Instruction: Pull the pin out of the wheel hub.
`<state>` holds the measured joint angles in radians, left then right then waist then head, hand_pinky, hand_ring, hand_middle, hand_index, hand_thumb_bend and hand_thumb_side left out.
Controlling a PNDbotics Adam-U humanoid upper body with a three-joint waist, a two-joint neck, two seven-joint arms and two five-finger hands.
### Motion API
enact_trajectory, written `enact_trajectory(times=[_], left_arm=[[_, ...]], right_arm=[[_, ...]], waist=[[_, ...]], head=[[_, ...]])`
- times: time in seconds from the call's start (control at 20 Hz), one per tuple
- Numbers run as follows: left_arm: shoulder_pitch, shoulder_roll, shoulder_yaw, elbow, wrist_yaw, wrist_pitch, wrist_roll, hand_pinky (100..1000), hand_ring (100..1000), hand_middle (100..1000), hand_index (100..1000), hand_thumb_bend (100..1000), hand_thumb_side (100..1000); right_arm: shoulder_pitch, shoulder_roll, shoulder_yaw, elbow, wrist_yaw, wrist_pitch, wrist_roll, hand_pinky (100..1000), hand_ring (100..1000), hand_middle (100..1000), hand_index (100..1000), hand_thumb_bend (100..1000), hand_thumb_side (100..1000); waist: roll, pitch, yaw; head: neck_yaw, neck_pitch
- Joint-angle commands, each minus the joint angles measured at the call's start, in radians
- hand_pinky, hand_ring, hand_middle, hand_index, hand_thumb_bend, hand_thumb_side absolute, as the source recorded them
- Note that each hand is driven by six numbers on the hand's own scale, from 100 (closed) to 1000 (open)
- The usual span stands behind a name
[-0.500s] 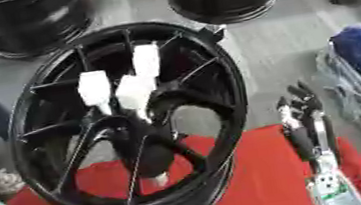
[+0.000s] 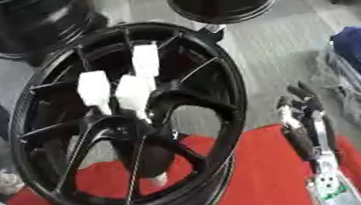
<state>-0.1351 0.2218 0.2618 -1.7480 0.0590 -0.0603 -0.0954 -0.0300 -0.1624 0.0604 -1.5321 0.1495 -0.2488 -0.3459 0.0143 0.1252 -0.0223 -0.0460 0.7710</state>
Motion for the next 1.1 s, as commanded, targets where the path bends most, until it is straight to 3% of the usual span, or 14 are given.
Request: enact_trajectory(times=[0.05, 0.25, 0.45, 0.6, 0.7, 0.85, 1.1], left_arm=[[-0.058, 0.173, 0.006, -0.037, 0.002, -0.025, 0.020, 651, 744, 744, 797, 513, 618], [-0.166, 0.447, -0.077, -0.027, 0.020, -0.085, -0.033, 676, 748, 756, 817, 582, 626], [-0.304, 0.701, -0.224, -0.021, 0.047, -0.162, -0.271, 722, 751, 759, 846, 662, 631], [-0.410, 0.806, -0.349, -0.001, 0.040, -0.212, -0.468, 745, 745, 746, 853, 690, 590], [-0.481, 0.820, -0.423, 0.024, 0.027, -0.235, -0.597, 766, 754, 757, 869, 728, 555], [-0.590, 0.784, -0.534, 0.067, -0.028, -0.270, -0.775, 777, 742, 746, 870, 761, 520], [-0.720, 0.668, -0.693, 0.174, -0.135, -0.323, -0.811, 769, 722, 739, 866, 760, 529]], right_arm=[[-0.002, -0.014, -0.009, -0.009, 0.007, -0.002, -0.004, 715, 787, 990, 860, 100, 677], [0.003, -0.023, -0.005, -0.003, 0.011, -0.003, -0.002, 714, 787, 990, 860, 100, 680], [0.006, -0.031, 0.002, 0.001, 0.012, -0.005, 0.004, 714, 787, 990, 860, 100, 684], [0.008, -0.036, 0.007, 0.004, 0.012, -0.005, 0.008, 714, 787, 990, 860, 100, 687], [0.010, -0.039, 0.010, 0.006, 0.012, -0.006, 0.011, 714, 787, 990, 860, 100, 689], [0.013, -0.042, 0.012, 0.009, 0.011, -0.006, 0.013, 714, 787, 990, 860, 100, 691], [0.018, -0.045, 0.014, 0.013, 0.009, -0.007, 0.015, 714, 787, 990, 859, 100, 696]], waist=[[0.008, -0.020, -0.002], [0.025, -0.030, -0.011], [0.037, -0.036, -0.025], [0.046, -0.042, -0.035], [0.050, -0.046, -0.040], [0.054, -0.051, -0.044], [0.056, -0.055, -0.042]], head=[[0.002, -0.001], [0.006, -0.001], [0.014, -0.001], [0.022, -0.001], [0.024, -0.001], [0.023, -0.001], [0.017, -0.001]])
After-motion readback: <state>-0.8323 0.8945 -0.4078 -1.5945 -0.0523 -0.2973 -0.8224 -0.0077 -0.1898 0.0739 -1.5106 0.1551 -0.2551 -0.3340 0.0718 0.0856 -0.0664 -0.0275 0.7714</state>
